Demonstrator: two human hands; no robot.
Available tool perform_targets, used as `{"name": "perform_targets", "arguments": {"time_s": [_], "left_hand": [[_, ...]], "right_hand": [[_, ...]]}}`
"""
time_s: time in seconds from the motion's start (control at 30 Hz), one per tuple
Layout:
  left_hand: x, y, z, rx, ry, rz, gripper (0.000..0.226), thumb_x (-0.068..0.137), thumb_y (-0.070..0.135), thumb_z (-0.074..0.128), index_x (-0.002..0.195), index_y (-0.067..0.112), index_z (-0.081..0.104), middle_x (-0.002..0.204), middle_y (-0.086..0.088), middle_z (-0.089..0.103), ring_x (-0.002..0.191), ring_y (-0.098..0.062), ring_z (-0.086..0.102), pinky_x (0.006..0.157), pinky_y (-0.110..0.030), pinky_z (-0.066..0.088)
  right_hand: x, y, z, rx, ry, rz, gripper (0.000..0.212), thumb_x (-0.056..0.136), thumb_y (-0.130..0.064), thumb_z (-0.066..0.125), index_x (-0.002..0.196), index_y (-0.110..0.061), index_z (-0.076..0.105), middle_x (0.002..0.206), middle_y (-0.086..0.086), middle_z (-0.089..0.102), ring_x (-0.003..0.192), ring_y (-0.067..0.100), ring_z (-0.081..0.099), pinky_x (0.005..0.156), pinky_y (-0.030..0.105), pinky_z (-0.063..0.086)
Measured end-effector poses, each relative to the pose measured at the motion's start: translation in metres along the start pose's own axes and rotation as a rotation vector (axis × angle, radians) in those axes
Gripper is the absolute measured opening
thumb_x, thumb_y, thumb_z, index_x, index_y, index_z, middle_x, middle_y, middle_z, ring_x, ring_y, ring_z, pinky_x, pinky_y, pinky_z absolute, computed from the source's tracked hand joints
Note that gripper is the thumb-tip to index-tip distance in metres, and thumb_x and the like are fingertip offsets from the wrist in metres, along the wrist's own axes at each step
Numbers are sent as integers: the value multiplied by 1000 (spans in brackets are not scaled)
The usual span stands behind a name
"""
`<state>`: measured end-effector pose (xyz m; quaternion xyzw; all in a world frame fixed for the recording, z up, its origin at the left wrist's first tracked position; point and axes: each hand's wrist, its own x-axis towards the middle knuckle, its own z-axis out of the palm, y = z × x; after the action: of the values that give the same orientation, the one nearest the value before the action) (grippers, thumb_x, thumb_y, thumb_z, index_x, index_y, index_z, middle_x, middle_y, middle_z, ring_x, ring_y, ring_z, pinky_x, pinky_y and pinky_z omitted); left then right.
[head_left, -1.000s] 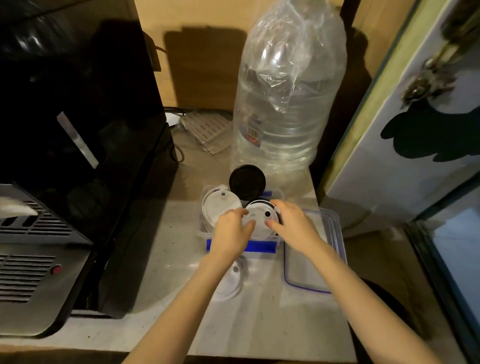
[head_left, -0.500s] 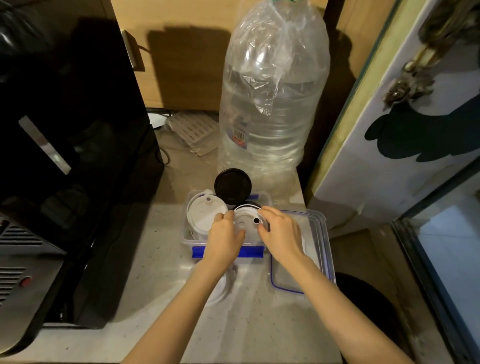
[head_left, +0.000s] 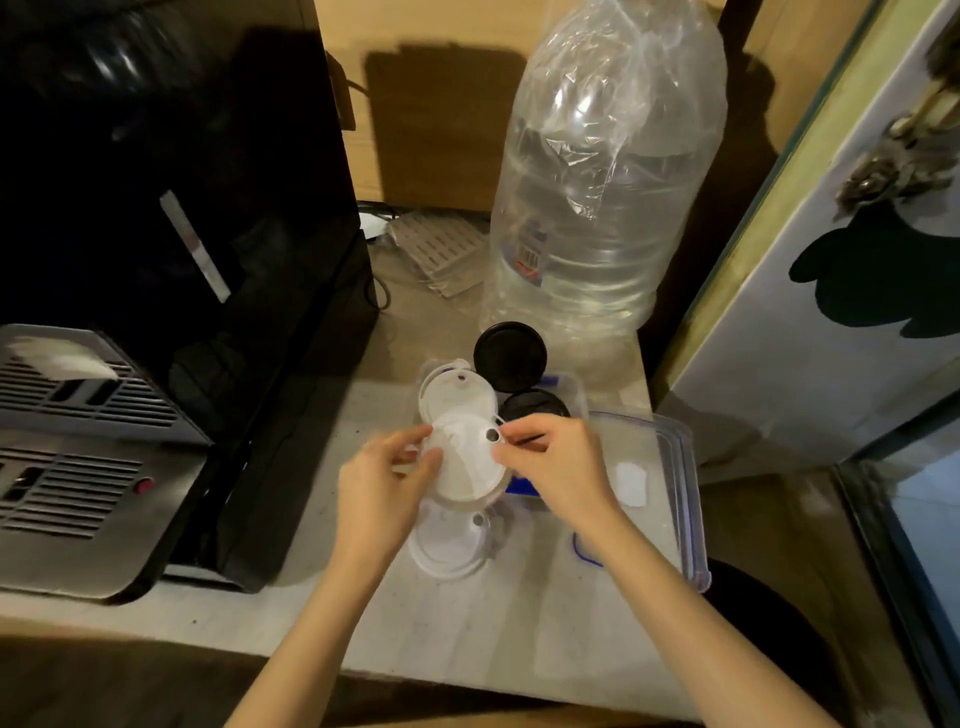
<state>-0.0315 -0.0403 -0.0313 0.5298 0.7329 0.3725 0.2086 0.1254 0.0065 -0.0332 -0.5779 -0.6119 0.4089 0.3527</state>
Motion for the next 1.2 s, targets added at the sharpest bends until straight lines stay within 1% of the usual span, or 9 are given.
{"name": "perform_targets", "arguments": {"time_s": [0.07, 0.17, 0.3, 0.43, 0.57, 0.83, 1.0, 1.13, 1.2], "left_hand": [[-10, -16, -2, -8, -50, -46, 29, 82, 16, 65, 112, 13, 65, 110, -8, 67, 81, -13, 60, 70, -19, 45], [-21, -37, 2, -5, -97, -105, 29, 81, 15, 67, 110, 13, 66, 111, -8, 68, 81, -13, 61, 69, -15, 43], [-31, -51, 15, 30, -117, -170, 35, 80, 18, 68, 115, 15, 62, 114, -7, 66, 85, -12, 60, 73, -21, 48], [-34, -56, 26, 74, -124, -215, 37, 82, 22, 66, 117, 15, 60, 116, -9, 63, 84, -11, 56, 76, -25, 49], [-33, -59, 31, 92, -120, -210, 36, 83, 22, 65, 117, 16, 60, 117, -9, 63, 84, -10, 55, 78, -25, 50], [-35, -66, 31, 98, -181, -226, 38, 83, 24, 63, 120, 18, 55, 119, -7, 63, 102, -18, 60, 87, -30, 52], [-27, -57, 24, 105, -153, -207, 43, 82, 25, 65, 123, 20, 52, 125, -6, 59, 107, -17, 59, 92, -34, 52], [-3, -25, 13, 82, -59, -3, 32, 85, 22, 61, 117, 17, 58, 119, -4, 62, 101, -16, 59, 87, -29, 50], [14, -9, 15, 32, -45, 69, 30, 86, 21, 60, 115, 15, 59, 115, -5, 63, 91, -14, 59, 82, -29, 53]], "right_hand": [[-5, 8, 11, 32, -64, 112, 19, 69, -14, 79, 86, -9, 74, 72, 1, 70, 67, 15, 65, 73, 35, 59], [-13, 26, 26, 18, -109, 180, 16, 67, -8, 79, 82, -8, 73, 64, -4, 65, 61, 10, 60, 71, 34, 55], [-22, 43, 38, -29, -120, 154, 19, 73, -6, 74, 92, -3, 73, 86, 11, 74, 78, 17, 67, 81, 29, 53], [-23, 45, 44, -186, -101, 68, 23, 81, -15, 69, 102, -7, 71, 101, 8, 72, 90, 19, 67, 83, 26, 52], [-22, 47, 48, -250, -112, 44, 24, 83, -22, 67, 104, -10, 69, 105, 8, 71, 91, 21, 66, 85, 35, 54], [-25, 53, 49, -356, -222, 22, 23, 84, -21, 65, 106, -16, 64, 106, 5, 67, 92, 17, 62, 84, 33, 54], [-24, 46, 34, -302, -125, 54, 25, 81, -25, 67, 105, -17, 65, 104, 0, 68, 86, 12, 62, 78, 24, 51], [-11, 25, 5, -268, -11, -1, 15, 85, -17, 63, 99, -15, 68, 96, 0, 70, 83, 11, 63, 73, 18, 51], [4, 17, -9, -223, 78, -41, 15, 86, -15, 62, 100, -13, 68, 92, 3, 71, 82, 14, 65, 72, 23, 53]]}}
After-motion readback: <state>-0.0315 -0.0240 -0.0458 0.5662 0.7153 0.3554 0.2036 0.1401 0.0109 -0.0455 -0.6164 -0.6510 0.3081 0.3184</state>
